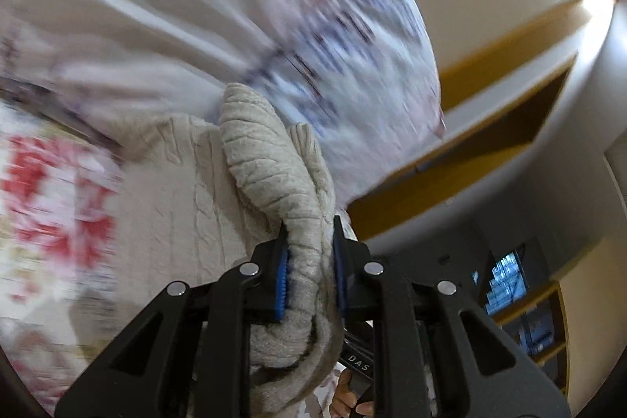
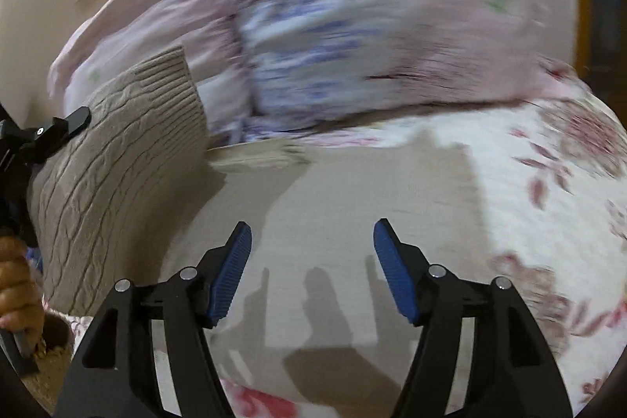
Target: Fold small clothes
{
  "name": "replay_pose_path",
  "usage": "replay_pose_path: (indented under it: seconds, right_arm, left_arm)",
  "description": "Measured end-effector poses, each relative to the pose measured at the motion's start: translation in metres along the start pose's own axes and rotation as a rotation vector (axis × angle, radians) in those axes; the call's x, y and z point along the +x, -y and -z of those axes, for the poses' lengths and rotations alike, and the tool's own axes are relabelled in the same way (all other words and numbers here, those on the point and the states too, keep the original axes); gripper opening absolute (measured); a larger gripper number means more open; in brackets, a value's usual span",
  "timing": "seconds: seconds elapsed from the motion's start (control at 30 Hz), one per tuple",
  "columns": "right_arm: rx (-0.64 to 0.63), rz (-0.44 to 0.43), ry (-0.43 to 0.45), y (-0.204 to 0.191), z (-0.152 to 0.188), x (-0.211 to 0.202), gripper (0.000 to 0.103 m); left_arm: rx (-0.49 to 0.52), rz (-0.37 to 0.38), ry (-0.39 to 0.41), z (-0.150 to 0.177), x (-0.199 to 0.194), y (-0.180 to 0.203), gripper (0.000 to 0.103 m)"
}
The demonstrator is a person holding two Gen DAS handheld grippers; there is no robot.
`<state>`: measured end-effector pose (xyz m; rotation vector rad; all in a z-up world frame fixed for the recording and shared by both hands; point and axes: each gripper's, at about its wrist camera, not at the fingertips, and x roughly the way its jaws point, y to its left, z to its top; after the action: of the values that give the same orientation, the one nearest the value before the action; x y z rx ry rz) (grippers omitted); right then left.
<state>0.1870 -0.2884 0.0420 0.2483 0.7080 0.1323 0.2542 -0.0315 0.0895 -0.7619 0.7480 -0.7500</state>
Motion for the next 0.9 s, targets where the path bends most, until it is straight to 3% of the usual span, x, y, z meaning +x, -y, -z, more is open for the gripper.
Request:
replay_pose_path:
  seconds: [0.1,0.2,0.27,0.33,0.37,0.4,0.47,0.5,0.6,0.73,0.83,0.9]
  right_arm:
    - [0.052,0.054,0.010,0.030,0.004,-0.010,0.066]
    - [0.115,0.087,0.010,0.059,0.008,-0.016,0.066]
    - [0.139,0.106,0.016,0.070,0.013,-0.025,0.066]
    - [0.150,0.112,0.031,0.079,0.013,-0.037,0.066]
    - [0.155,0.107,0.037,0.082,0.012,-0.040,0.066]
    - [0.168,0.087,0.041,0.084,0.011,-0.045,0.066]
    - [0.207,-0.007,0.037,0.089,0.007,-0.050,0.066]
    - [0.226,-0.058,0.026,0.091,0.004,-0.050,0.066]
    - [0.288,-0.211,-0.060,0.092,-0.002,-0.036,0.066]
    - [0.371,-0.277,-0.207,0.091,0.000,-0.003,0.066]
    - [0.399,-0.289,-0.256,0.089,0.003,0.014,0.060]
    - [0.411,-0.331,-0.275,0.088,0.003,0.020,0.053]
  left_arm:
    - [0.024,0.012,-0.061,0.016,0.040,0.011,0.018]
    - [0.022,-0.024,-0.181,0.037,0.095,0.006,0.022]
    - [-0.002,-0.011,-0.253,0.050,0.116,0.000,0.020]
    - [-0.010,0.048,-0.285,0.054,0.115,0.002,0.033]
    - [0.000,0.057,-0.277,0.053,0.110,0.004,0.049]
    - [0.018,0.070,-0.254,0.049,0.100,0.008,0.062]
    - [0.086,0.058,-0.174,0.038,0.070,0.018,0.072]
    - [0.114,0.037,-0.145,0.034,0.062,0.022,0.073]
    - [0.211,-0.176,-0.055,0.022,0.029,0.018,0.075]
    - [0.195,-0.347,-0.058,0.022,0.022,-0.014,0.074]
    - [0.131,-0.408,-0.106,0.026,0.020,-0.041,0.073]
    - [0.098,-0.402,-0.142,0.030,0.024,-0.053,0.073]
